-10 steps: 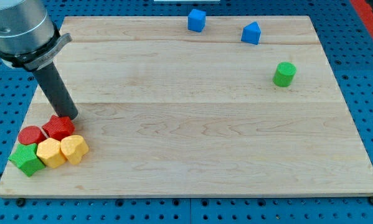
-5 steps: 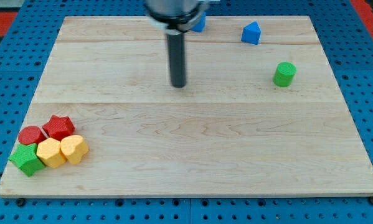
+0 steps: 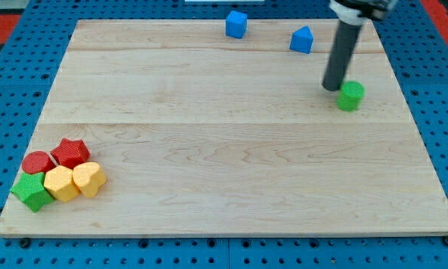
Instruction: Push the green circle towards bottom left
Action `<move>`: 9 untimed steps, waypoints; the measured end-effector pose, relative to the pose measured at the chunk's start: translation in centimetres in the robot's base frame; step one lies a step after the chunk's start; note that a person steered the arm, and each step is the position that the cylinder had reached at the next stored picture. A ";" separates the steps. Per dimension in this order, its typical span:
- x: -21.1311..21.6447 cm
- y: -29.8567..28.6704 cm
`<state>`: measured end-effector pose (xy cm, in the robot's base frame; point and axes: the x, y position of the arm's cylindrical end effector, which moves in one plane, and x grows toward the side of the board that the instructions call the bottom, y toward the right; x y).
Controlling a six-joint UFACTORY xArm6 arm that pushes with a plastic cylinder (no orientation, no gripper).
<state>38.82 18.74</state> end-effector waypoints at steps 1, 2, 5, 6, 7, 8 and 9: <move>0.5 2.6; -2.3 4.7; 3.0 6.6; 3.0 3.4; 3.0 0.6; 3.0 -3.6; 3.2 -8.7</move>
<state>42.02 10.09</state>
